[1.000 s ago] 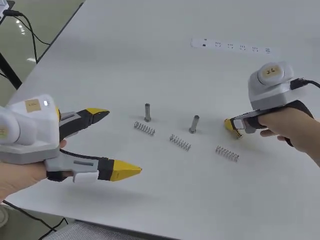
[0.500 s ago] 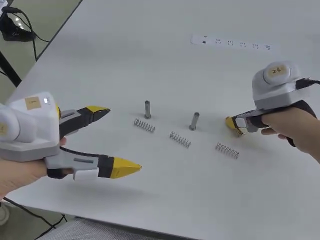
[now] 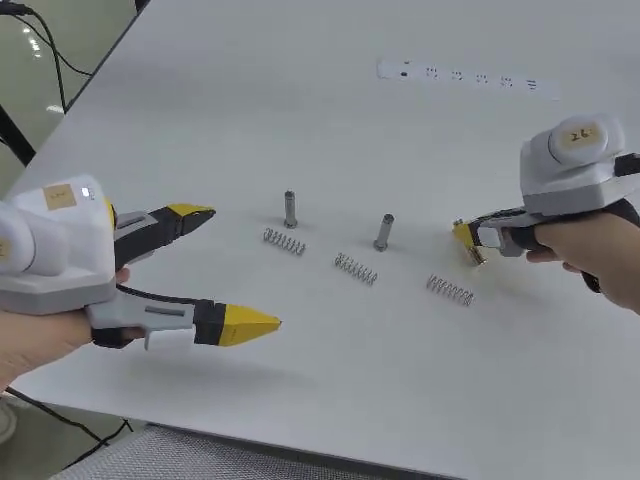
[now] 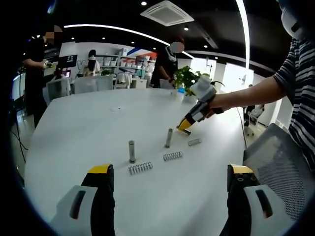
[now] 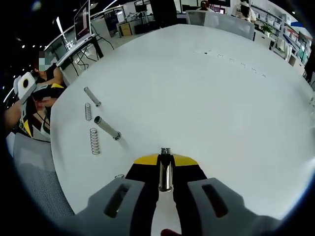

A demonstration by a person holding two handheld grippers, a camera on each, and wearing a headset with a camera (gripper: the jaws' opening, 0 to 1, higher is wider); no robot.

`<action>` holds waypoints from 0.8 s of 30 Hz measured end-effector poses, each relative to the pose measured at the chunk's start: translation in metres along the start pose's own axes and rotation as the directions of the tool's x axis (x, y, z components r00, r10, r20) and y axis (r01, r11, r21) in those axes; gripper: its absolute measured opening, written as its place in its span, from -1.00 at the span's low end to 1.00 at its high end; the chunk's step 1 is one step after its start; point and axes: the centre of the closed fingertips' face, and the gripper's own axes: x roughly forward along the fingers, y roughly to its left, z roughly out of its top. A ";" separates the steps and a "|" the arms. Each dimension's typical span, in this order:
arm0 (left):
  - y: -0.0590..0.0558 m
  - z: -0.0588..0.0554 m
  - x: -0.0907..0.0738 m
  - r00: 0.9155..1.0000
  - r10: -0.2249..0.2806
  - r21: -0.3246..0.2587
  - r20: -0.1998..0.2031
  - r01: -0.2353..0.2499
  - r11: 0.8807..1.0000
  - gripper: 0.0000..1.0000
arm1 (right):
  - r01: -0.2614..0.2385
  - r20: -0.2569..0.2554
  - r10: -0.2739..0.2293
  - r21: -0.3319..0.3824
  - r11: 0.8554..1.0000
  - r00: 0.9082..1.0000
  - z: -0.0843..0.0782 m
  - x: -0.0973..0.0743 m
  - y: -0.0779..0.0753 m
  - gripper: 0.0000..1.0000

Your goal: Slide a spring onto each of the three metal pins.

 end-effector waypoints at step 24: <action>0.001 0.001 -0.001 1.000 0.012 -0.002 0.003 -0.012 1.000 0.95 | -0.003 0.097 0.004 -0.008 1.000 0.995 0.014 -0.009 0.003 -0.79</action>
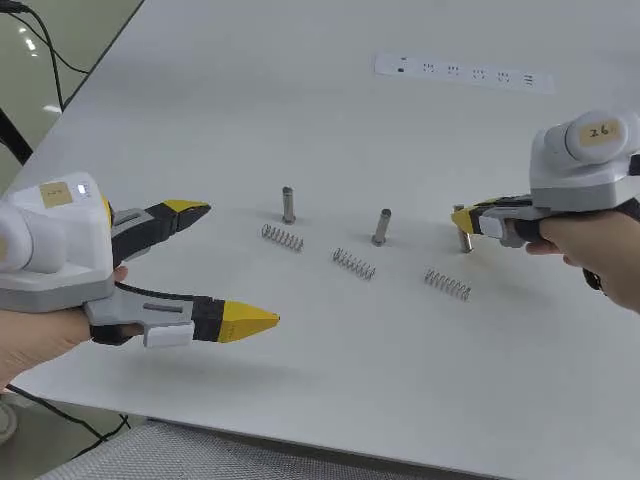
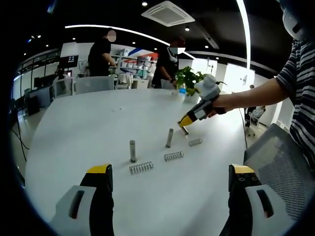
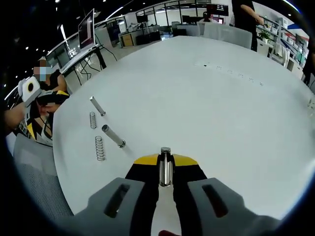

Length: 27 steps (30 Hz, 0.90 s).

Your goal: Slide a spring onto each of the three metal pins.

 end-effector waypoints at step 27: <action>-0.001 0.001 -0.002 1.000 -0.008 0.015 -0.011 0.009 1.000 0.93 | 0.011 0.062 -0.009 -0.027 1.000 0.998 0.002 -0.009 0.003 -0.79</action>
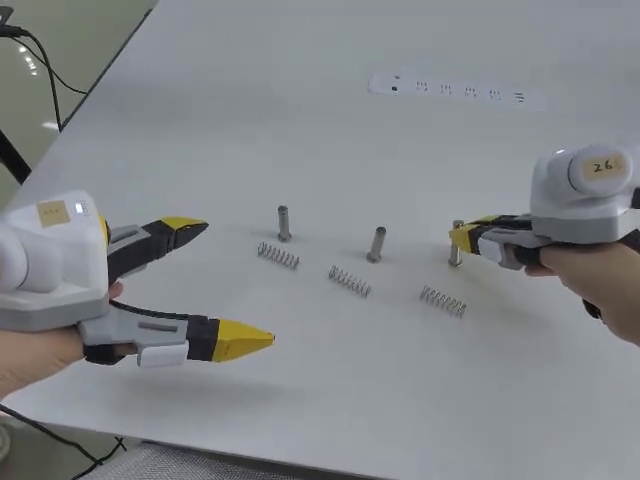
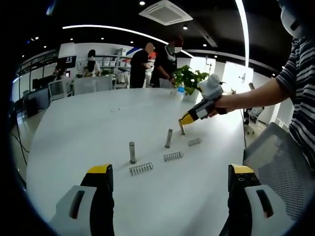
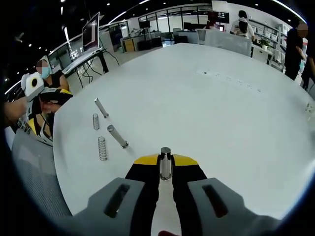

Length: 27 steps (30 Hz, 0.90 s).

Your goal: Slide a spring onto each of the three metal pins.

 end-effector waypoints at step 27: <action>0.000 -0.001 0.000 1.000 -0.003 -0.003 -0.002 0.003 1.000 0.92 | 0.011 0.036 -0.010 -0.026 1.000 0.999 -0.006 -0.008 0.005 -0.79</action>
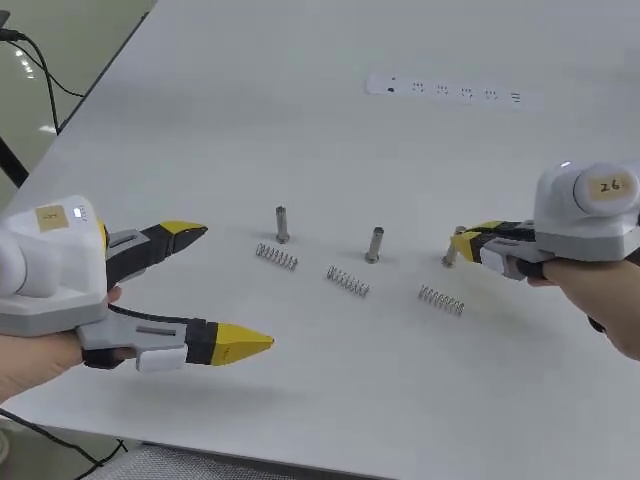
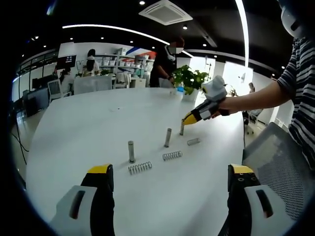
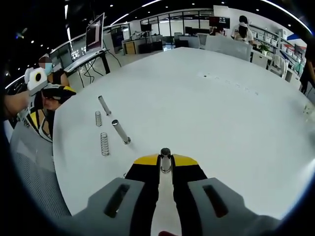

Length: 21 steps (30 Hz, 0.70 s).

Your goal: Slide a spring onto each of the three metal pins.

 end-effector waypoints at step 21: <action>0.000 0.001 -0.003 1.000 0.008 -0.002 0.003 -0.008 1.000 0.93 | -0.006 0.028 0.005 0.044 0.999 1.000 -0.004 -0.005 0.002 -0.50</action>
